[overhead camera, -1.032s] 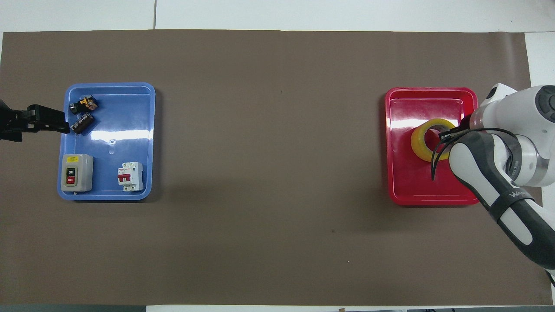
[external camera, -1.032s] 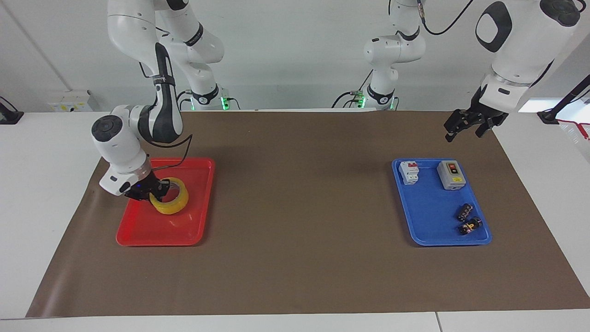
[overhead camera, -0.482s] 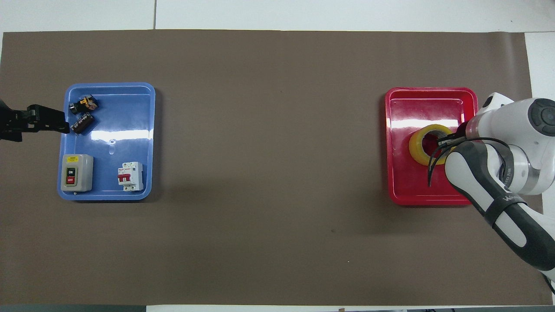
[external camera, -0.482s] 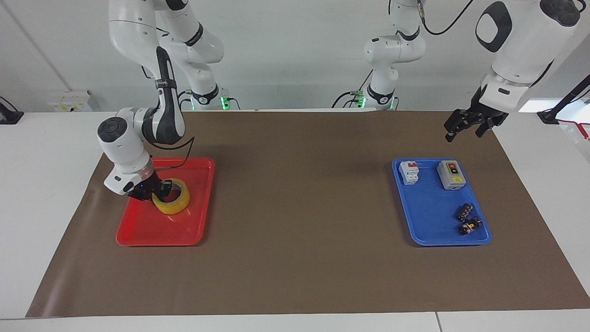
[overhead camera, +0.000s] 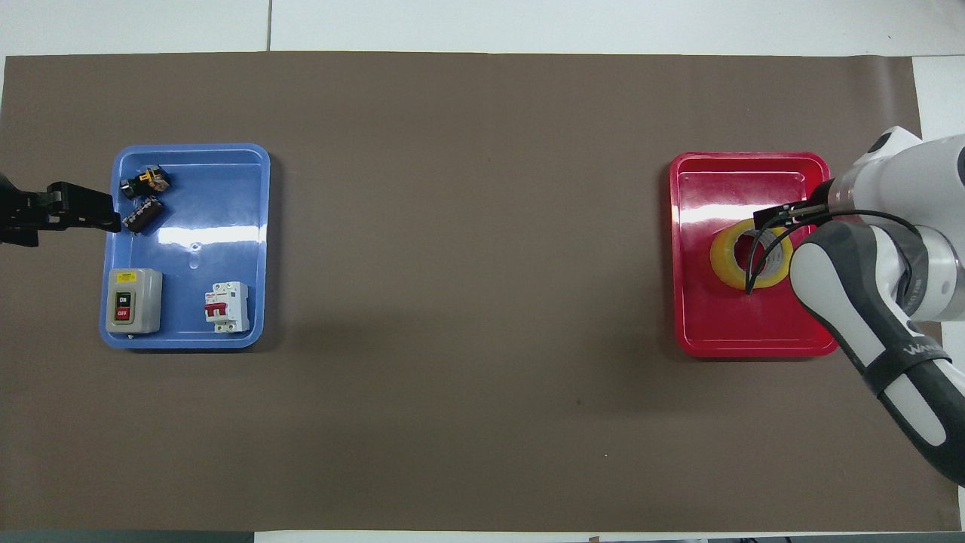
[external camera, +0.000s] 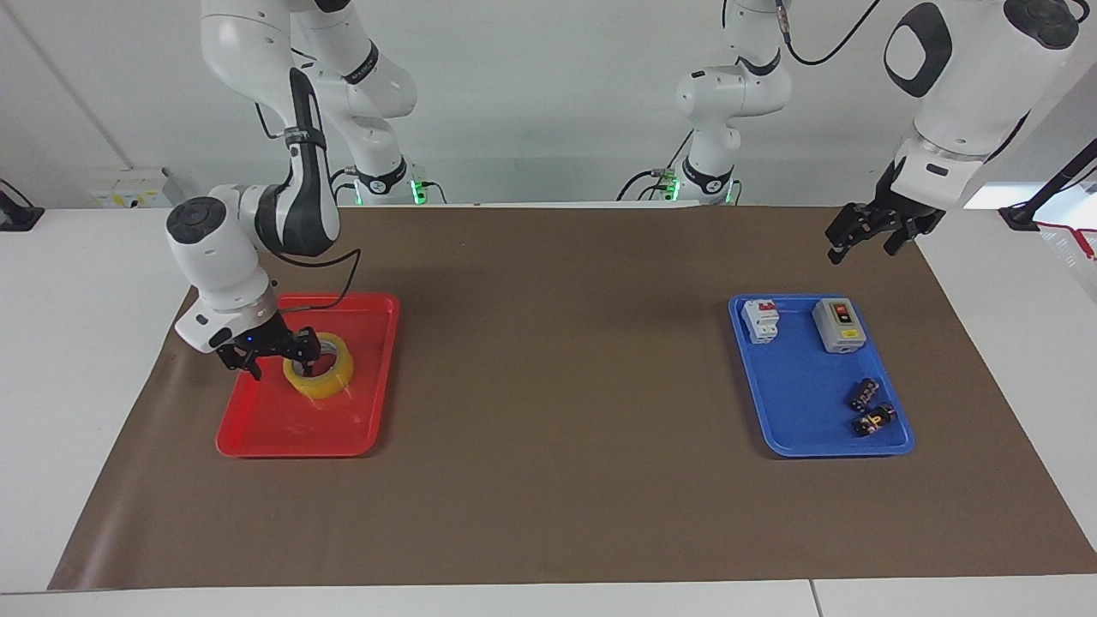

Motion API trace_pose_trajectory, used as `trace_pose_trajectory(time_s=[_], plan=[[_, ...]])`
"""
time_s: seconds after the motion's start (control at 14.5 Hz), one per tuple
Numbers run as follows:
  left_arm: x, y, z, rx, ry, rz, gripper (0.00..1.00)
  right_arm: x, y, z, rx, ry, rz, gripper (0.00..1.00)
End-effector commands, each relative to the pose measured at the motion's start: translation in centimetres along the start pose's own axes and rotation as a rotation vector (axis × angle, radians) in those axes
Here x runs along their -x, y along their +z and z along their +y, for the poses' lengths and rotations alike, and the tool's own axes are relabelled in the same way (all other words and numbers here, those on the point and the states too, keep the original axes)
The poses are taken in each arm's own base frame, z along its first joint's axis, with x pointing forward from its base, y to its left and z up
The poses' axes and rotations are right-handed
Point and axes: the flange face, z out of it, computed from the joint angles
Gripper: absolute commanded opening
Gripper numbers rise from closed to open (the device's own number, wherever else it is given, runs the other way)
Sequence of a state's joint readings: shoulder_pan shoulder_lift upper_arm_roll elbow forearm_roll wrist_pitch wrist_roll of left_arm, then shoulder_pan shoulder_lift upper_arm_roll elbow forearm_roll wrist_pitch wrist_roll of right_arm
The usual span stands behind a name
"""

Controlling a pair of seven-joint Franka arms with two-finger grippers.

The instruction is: Place and move tape with both arms

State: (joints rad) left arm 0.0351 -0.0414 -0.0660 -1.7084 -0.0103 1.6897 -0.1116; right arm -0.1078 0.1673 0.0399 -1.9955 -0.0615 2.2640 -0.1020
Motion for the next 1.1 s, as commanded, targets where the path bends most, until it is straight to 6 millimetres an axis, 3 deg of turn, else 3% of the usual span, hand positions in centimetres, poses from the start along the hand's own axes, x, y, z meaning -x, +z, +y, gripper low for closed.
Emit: trace_pose_trajectory(time_s=[0.0,0.21,0.55,0.69,1.03], plan=[[0.3,-0.3,-0.3,0.025,0.003,-0.008,1.00,-1.9,-6.3,-1.6,0.010,0.128,-0.017,1.00],[0.3,-0.3,-0.3,0.025,0.003,-0.008,1.00,-1.6,-12.5,-3.0,0.006,0.176,-0.034,1.00],[0.3,-0.3,-0.3,0.025,0.003,-0.008,1.00,2.9,-22.7,-3.0,0.012,0.231,-0.062,1.00],[0.3,-0.3,-0.3,0.025,0.003,-0.008,1.00,3.4,-26.1,-2.7,0.013,0.230,-0.099,1.00],[0.3,-0.3,-0.3,0.025,0.003,-0.008,1.00,3.5,-26.2,-3.3,0.012,0.216,-0.126,1.00]])
